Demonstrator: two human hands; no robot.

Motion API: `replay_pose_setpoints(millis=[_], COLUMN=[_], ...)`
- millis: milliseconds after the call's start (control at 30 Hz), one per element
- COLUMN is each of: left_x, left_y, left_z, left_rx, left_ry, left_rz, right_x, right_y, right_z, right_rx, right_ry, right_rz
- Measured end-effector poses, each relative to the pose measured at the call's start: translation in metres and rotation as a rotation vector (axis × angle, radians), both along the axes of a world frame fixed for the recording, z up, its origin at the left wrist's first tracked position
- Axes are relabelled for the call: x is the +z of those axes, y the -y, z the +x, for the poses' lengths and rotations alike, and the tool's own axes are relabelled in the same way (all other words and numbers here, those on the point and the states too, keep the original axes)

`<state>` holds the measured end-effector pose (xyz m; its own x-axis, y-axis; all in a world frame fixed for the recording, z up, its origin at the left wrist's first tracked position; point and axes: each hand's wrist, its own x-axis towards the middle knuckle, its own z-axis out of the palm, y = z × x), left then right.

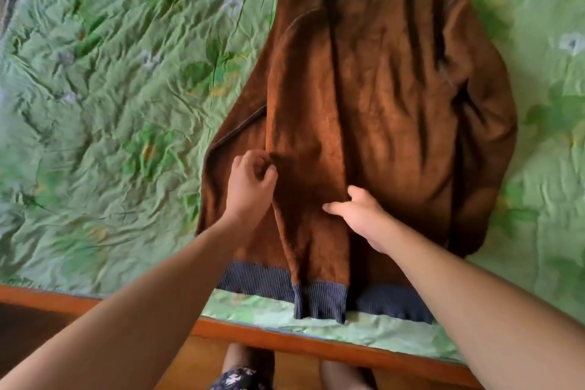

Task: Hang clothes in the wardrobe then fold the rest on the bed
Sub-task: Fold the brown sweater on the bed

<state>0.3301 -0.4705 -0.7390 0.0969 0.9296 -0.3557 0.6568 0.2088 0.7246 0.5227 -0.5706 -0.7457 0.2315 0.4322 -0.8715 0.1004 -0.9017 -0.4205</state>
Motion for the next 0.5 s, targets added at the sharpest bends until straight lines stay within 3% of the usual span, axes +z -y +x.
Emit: replay_pose_setpoints(millis=[233,367,500], left_x=[-0.011,-0.015,-0.014], left_y=[-0.100,-0.131,-0.141], left_z=[0.035,0.047,0.049], left_rx=[0.266,0.269,0.277], left_ry=[0.378,0.485,0.668], left_rz=[-0.398,-0.492,-0.592], right_x=[-0.016,-0.017,-0.013], right_y=[-0.013,-0.054,-0.130], right_z=[0.001,0.014,0.032], right_rx=[-0.185,-0.335,-0.355], right_ry=[-0.043,0.002,0.101], right_rz=[0.051,0.228,0.370])
